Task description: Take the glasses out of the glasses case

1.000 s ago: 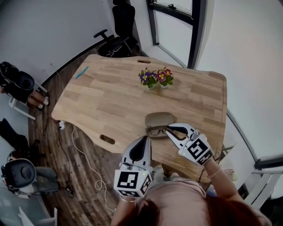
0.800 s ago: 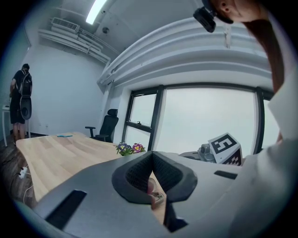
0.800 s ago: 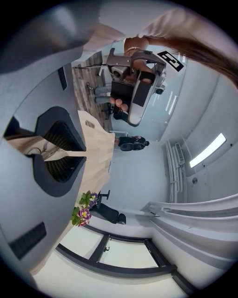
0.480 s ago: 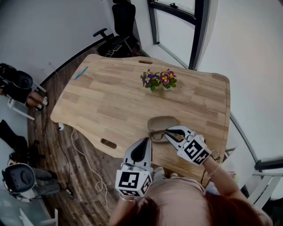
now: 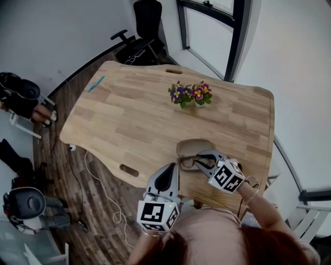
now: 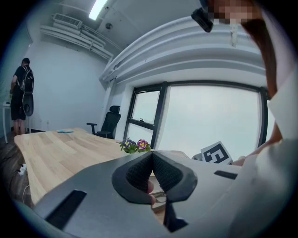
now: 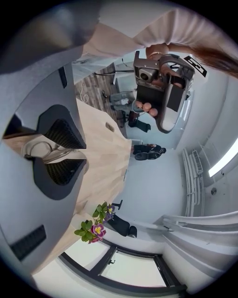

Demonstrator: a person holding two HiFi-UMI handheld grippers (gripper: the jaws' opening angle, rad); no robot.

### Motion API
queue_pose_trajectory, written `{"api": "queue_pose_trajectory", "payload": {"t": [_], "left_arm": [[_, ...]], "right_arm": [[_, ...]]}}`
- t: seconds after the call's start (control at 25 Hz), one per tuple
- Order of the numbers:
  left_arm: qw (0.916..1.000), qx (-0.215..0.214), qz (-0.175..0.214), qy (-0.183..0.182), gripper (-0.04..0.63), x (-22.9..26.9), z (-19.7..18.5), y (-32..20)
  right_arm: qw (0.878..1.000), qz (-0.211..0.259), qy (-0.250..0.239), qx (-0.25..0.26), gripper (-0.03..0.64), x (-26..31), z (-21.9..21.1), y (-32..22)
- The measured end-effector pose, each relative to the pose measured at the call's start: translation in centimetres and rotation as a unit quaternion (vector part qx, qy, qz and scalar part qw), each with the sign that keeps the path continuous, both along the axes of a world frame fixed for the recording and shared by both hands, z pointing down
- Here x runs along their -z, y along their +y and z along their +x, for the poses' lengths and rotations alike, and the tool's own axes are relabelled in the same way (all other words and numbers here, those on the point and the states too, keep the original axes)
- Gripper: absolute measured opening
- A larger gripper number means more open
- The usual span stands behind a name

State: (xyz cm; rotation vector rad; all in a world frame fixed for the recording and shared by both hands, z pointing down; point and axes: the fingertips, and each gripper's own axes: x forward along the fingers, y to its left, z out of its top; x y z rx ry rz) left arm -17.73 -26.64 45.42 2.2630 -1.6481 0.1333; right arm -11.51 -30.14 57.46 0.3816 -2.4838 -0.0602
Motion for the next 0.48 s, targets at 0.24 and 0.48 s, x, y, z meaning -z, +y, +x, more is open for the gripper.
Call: {"api": "queue_pose_trajectory", "payload": {"t": [0.24,0.48], "left_arm": [[1.0,-0.003,-0.006,0.002,0.0,-0.5,-0.2,-1.0],[0.9999,-0.001,-0.013,0.0,0.0,-1.3,-0.6,-2.0]], "right_arm": [[0.999,-0.007,0.038,0.015,0.04,-2.8,0.2,-0.6],[0.997,-0.017,0.07,0.022,0.04,-5.7,0.5,-1.2]]}}
